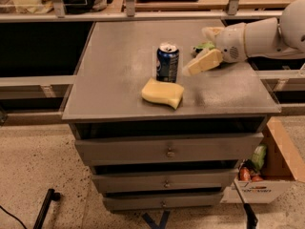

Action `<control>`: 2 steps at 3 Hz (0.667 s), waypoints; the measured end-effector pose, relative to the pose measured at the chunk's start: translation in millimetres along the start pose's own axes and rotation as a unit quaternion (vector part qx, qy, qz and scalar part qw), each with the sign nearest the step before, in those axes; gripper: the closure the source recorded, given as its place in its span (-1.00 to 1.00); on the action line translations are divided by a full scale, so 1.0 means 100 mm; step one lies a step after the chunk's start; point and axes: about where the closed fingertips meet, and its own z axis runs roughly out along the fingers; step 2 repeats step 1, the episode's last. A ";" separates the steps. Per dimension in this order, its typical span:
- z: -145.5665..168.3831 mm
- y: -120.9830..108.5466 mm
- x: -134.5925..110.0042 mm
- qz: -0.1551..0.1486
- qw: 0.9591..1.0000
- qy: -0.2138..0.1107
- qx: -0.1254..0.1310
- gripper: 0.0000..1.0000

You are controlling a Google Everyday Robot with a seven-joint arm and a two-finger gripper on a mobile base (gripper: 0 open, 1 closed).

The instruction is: Move pepsi can near sponge

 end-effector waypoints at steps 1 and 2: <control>-0.01 -0.01 0.00 0.000 1.000 0.000 0.001 -1.00; -0.01 -0.01 0.00 0.000 1.000 0.000 0.001 -1.00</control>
Offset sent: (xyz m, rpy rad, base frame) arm 0.0000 0.0000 0.0000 0.0000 0.0000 0.0000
